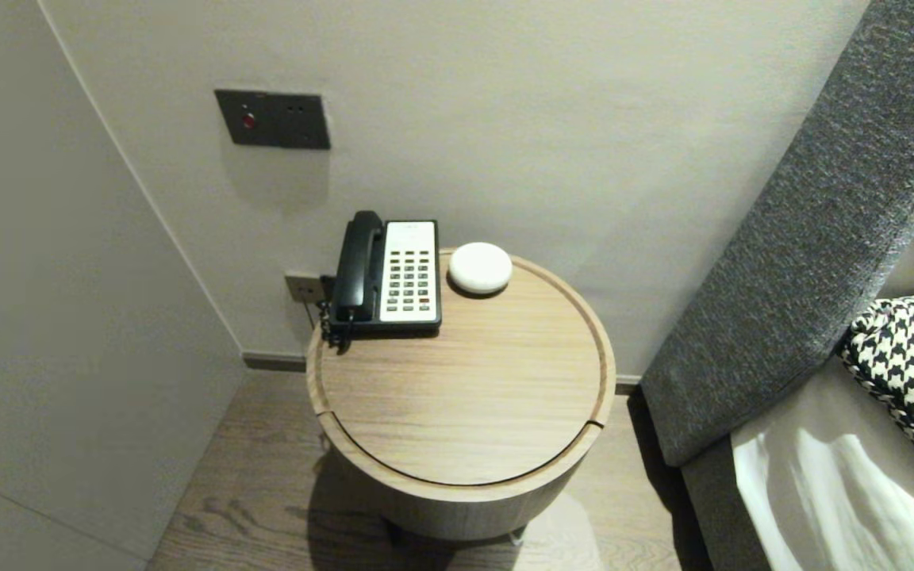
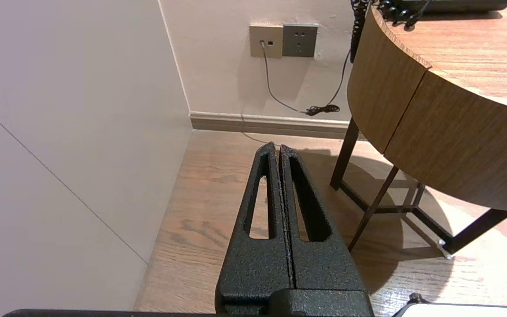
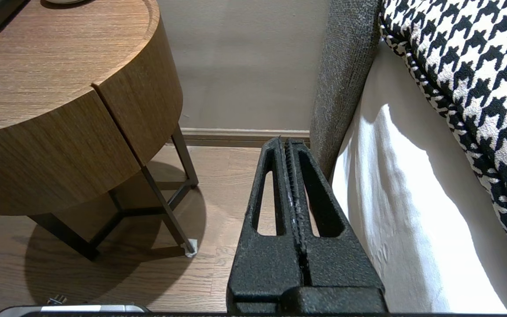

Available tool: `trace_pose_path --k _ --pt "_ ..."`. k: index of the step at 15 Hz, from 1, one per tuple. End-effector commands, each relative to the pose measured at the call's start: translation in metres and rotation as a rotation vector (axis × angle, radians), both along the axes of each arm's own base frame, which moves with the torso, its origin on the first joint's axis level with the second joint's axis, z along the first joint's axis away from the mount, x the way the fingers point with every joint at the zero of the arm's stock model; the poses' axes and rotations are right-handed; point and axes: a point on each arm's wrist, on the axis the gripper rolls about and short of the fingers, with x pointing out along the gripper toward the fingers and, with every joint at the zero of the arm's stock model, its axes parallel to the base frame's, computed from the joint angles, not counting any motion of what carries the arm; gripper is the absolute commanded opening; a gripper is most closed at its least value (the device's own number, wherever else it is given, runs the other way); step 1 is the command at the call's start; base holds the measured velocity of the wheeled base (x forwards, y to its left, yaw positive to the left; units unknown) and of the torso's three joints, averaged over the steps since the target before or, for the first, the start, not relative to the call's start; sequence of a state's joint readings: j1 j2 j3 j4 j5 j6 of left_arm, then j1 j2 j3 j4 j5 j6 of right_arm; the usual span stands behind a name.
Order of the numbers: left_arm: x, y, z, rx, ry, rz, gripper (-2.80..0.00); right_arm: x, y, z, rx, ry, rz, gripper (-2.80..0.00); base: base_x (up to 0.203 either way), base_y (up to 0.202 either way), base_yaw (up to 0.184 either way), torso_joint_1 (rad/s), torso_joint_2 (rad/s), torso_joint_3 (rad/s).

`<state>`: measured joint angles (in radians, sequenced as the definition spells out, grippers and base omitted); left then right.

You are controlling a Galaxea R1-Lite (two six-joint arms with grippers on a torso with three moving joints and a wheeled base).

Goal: Open the nightstand drawer

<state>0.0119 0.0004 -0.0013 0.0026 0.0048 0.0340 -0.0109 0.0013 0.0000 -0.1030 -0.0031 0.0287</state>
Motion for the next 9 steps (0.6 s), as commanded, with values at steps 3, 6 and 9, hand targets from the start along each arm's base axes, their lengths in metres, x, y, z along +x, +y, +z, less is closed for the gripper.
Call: trace_pose_path --k 3,6,9 --pt "-0.008 0.000 0.030 0.006 -0.017 -0.002 -2.80 0.003 0.000 -0.011 0.001 0.040 0.000 -2.80 0.000 0.000 0.000 0.000 0.00 0.000" --pt "-0.014 0.000 0.084 0.001 0.010 -0.008 -2.80 0.003 0.000 -0.011 0.001 0.040 0.000 -2.80 0.000 0.000 0.000 0.000 0.00 0.000" --pt "0.002 0.000 0.166 -0.006 0.031 0.010 -2.80 0.003 0.000 -0.011 0.001 0.040 0.000 -2.80 0.000 0.000 0.000 0.000 0.00 0.000"
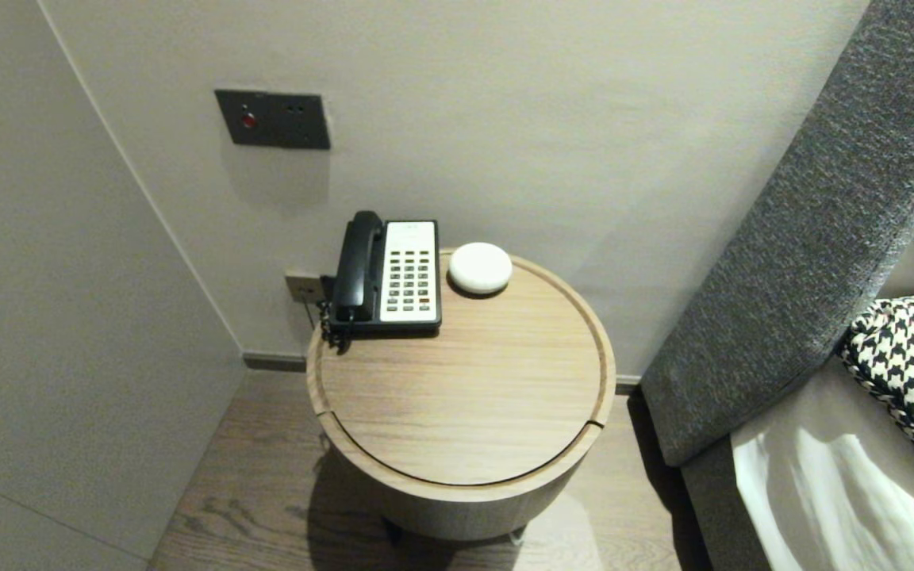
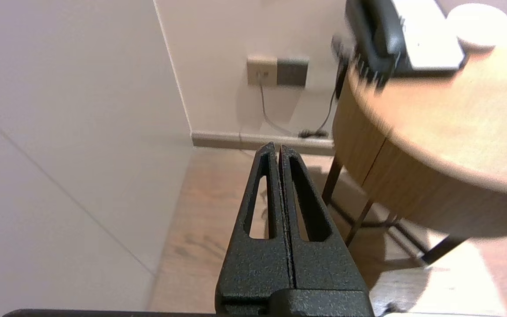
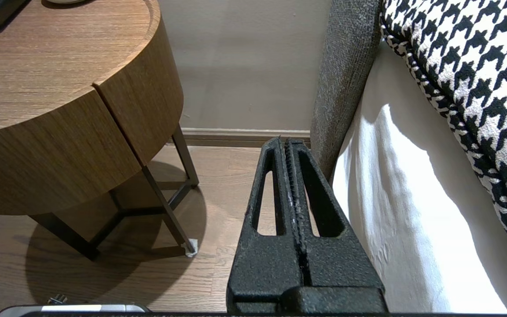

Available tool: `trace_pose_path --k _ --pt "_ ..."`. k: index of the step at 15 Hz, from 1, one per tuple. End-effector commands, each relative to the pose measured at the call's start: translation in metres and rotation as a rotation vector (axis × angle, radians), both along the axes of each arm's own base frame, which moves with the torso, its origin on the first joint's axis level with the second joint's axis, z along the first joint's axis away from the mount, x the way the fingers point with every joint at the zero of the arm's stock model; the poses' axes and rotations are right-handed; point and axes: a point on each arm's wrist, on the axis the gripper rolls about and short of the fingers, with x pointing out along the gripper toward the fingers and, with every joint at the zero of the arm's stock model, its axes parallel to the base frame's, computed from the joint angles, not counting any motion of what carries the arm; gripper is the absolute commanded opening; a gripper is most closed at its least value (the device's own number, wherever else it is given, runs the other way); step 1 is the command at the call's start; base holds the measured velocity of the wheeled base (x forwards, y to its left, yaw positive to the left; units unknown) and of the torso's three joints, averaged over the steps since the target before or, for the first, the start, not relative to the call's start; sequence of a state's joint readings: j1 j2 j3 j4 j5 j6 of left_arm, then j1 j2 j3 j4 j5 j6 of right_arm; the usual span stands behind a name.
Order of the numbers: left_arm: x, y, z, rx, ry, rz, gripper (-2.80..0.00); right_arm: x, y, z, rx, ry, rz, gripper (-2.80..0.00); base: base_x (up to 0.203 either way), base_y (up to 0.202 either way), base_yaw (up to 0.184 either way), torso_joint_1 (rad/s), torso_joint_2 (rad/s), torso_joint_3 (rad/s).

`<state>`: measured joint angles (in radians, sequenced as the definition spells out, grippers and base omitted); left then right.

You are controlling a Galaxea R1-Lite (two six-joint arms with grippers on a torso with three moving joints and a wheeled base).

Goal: Open the nightstand drawer

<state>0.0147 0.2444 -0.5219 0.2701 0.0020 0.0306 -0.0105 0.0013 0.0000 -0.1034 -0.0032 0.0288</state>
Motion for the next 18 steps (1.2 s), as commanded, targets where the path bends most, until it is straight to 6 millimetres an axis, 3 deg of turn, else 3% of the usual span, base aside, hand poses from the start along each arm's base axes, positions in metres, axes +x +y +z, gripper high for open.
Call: trace_pose_path --k 1,3,5,6,9,13,18 --pt "0.023 0.000 0.077 -0.008 0.030 0.019 -2.80 0.003 0.000 -0.011 0.001 0.041 0.000 -2.80 0.000 0.000 0.000 0.000 0.00 0.000" --pt "0.033 0.000 0.129 -0.026 0.058 0.030 -2.80 0.003 0.000 -0.011 0.000 0.041 0.000 -2.80 0.000 0.000 0.000 0.000 0.00 0.000" --pt "0.057 0.001 0.155 -0.045 0.203 0.031 -2.80 0.003 0.000 -0.011 0.001 0.041 0.000 -2.80 0.000 0.000 0.000 0.000 0.00 0.000" --pt "0.068 0.001 0.159 -0.055 0.286 0.022 -2.80 0.003 0.000 -0.011 0.001 0.041 0.000 -2.80 0.000 0.000 0.000 0.000 0.00 0.000" --pt "0.088 -0.003 0.142 -0.180 0.596 -0.106 -2.80 0.003 0.000 -0.011 0.001 0.041 0.000 -2.80 0.000 0.000 0.000 0.000 0.00 0.000" --pt "0.105 -0.021 0.131 -0.401 0.867 -0.246 -2.80 0.003 0.000 -0.011 0.001 0.041 0.000 -2.80 0.000 0.000 0.000 0.000 0.00 0.000" --pt "0.133 -0.055 0.108 -0.450 1.296 -0.373 -2.80 0.003 0.000 -0.011 0.001 0.041 0.000 -2.80 0.000 0.000 0.000 0.000 0.00 0.000"
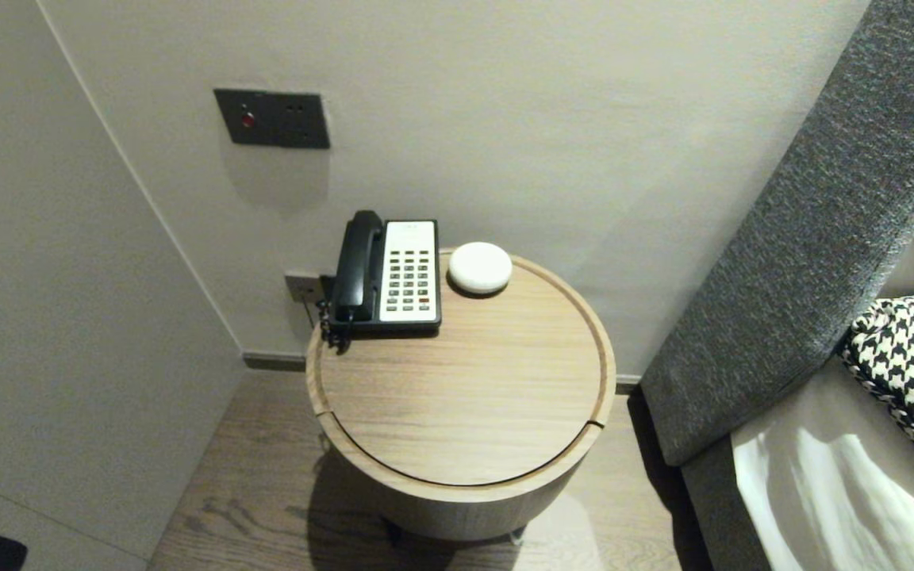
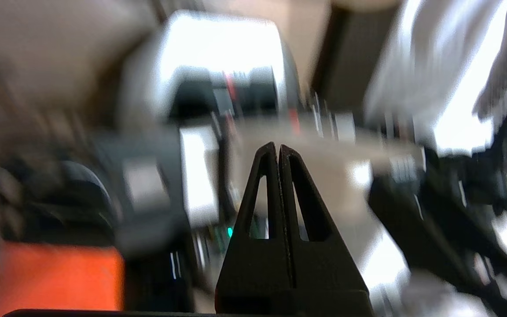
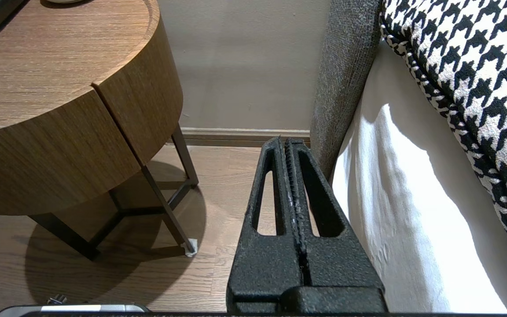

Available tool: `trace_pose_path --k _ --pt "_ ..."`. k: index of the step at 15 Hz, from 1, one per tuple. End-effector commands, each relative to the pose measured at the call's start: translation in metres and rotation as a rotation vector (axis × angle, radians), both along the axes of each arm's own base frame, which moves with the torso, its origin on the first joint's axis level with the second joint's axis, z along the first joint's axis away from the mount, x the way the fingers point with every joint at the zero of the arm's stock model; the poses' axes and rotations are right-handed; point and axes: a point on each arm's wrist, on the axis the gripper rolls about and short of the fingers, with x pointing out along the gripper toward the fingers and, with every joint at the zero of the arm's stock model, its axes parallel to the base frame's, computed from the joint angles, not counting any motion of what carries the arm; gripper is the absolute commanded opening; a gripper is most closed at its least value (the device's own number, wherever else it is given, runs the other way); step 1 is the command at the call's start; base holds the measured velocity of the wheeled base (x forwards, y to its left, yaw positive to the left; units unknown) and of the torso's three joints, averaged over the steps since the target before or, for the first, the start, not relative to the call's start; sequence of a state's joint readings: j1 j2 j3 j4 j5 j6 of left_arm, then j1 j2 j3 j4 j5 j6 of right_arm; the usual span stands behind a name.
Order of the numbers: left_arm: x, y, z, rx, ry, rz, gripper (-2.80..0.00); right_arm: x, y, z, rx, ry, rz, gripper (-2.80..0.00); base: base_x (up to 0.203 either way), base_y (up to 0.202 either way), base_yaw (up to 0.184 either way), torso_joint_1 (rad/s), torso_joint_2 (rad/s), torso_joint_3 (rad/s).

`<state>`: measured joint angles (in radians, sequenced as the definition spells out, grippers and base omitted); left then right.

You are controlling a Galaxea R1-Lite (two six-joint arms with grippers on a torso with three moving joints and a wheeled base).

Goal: Open the nightstand drawer

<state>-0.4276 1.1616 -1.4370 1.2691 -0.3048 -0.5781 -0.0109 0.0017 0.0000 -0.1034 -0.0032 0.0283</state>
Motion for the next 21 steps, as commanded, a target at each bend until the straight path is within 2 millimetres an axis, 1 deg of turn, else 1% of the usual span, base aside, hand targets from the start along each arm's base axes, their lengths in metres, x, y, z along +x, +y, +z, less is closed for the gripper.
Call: trace_pose_path --k 1,4,6,7,10,14,16,18,21 --pt "0.024 -0.022 -0.011 0.029 0.130 -0.086 -2.80 0.003 0.000 -0.011 0.001 0.040 0.000 -2.80 0.000 0.000 0.000 0.000 0.00 0.000" --pt "0.041 -0.049 -0.022 0.070 0.188 -0.188 -2.80 0.003 0.000 -0.011 0.001 0.040 0.000 -2.80 0.000 0.000 0.000 0.000 0.00 0.000" --pt "0.056 -0.067 -0.030 0.099 0.177 -0.215 -2.80 0.003 0.000 -0.011 0.001 0.040 0.000 -2.80 0.000 0.000 0.000 0.000 0.00 0.000" --pt "0.061 -0.073 -0.032 0.110 0.157 -0.216 -2.80 0.003 0.000 -0.011 0.001 0.040 0.000 -2.80 0.000 0.000 0.000 0.000 0.00 0.000" --pt "0.090 -0.101 -0.049 0.197 0.097 -0.165 -2.80 0.003 0.000 -0.011 0.001 0.040 0.000 -2.80 0.000 0.000 0.000 0.000 0.00 0.000" --pt "0.115 -0.122 -0.064 0.245 0.012 -0.100 -2.80 0.003 0.000 -0.011 0.001 0.040 0.000 -2.80 0.000 0.000 0.000 0.000 0.00 0.000" --pt "0.126 -0.132 -0.075 0.260 -0.004 -0.077 -2.80 0.003 0.000 -0.011 0.001 0.040 0.000 -2.80 0.000 0.000 0.000 0.000 0.00 0.000" --pt "0.130 -0.140 -0.081 0.249 -0.031 -0.072 -2.80 0.003 0.000 -0.011 0.001 0.040 0.000 -2.80 0.000 0.000 0.000 0.000 0.00 0.000" --pt "0.135 -0.152 -0.096 0.268 -0.025 -0.074 -2.80 0.003 0.000 -0.011 0.001 0.040 0.000 -2.80 0.000 0.000 0.000 0.000 0.00 0.000"
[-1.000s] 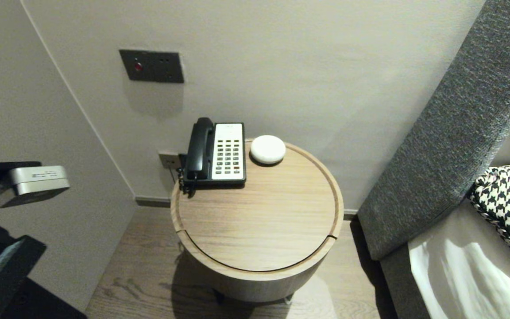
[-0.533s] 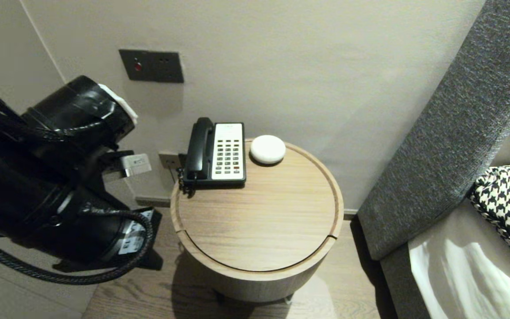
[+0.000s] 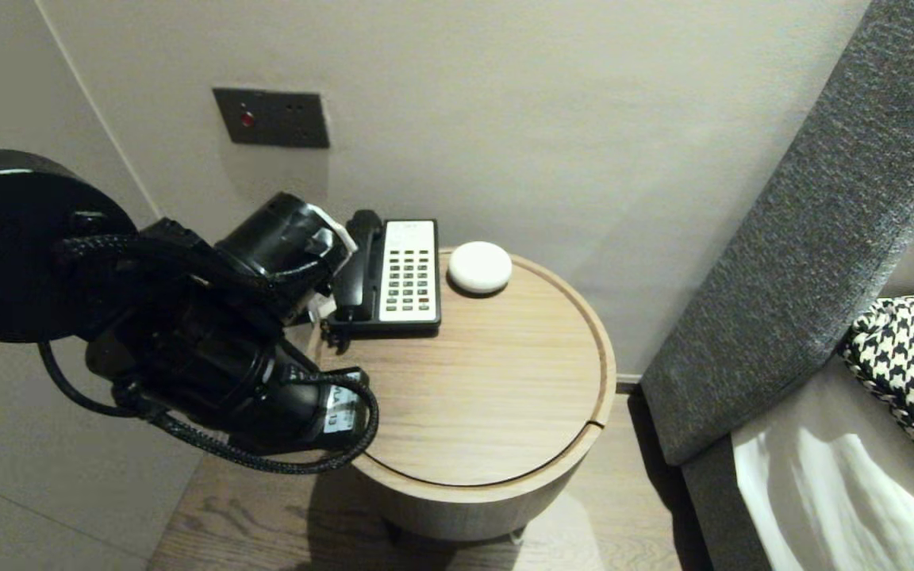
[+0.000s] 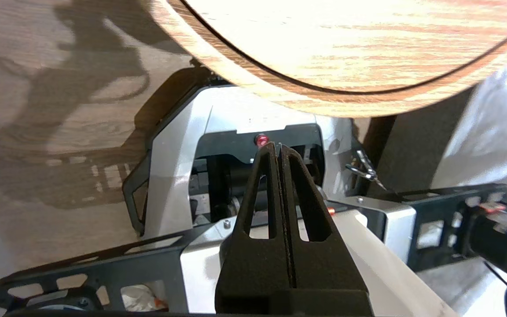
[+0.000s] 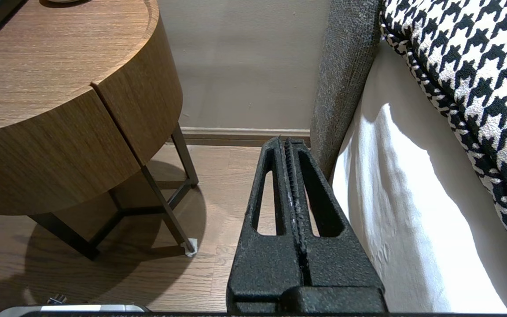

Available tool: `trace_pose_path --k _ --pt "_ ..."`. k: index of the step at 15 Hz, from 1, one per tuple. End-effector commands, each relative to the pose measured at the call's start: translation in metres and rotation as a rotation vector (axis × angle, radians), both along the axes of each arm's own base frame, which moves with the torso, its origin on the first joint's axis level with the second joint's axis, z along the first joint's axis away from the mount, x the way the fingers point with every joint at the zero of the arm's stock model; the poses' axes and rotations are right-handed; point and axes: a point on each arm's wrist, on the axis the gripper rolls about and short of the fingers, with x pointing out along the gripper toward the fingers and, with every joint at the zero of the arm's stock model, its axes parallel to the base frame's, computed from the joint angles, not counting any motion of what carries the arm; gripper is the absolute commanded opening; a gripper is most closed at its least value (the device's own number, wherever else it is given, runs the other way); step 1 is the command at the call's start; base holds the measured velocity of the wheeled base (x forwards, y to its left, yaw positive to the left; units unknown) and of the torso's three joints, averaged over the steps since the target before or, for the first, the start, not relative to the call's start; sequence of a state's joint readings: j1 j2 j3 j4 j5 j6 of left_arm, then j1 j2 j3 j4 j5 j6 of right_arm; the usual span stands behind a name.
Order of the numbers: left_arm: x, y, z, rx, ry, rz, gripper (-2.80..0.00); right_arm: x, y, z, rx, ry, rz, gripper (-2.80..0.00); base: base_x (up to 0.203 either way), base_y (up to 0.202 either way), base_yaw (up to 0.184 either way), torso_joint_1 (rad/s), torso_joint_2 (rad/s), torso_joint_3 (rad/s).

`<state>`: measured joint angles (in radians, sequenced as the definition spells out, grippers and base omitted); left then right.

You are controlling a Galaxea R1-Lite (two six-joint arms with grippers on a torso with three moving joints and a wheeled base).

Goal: Open the nightstand drawer

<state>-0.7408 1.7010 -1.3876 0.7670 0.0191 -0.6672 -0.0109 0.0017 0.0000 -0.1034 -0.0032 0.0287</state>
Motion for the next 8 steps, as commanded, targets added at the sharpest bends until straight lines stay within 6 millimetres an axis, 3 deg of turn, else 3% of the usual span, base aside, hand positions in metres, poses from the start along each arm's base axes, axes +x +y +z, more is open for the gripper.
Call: trace_pose_path --k 1,8 --pt "0.006 -0.008 -0.016 0.016 0.016 0.004 -2.80 0.003 0.000 -0.011 0.001 0.041 0.000 -2.80 0.000 0.000 0.000 0.000 0.00 0.000" --pt "0.021 -0.022 -0.038 0.006 0.000 0.049 -2.80 0.003 0.000 -0.011 0.000 0.040 0.000 -2.80 0.000 0.000 0.000 0.000 0.00 0.000"
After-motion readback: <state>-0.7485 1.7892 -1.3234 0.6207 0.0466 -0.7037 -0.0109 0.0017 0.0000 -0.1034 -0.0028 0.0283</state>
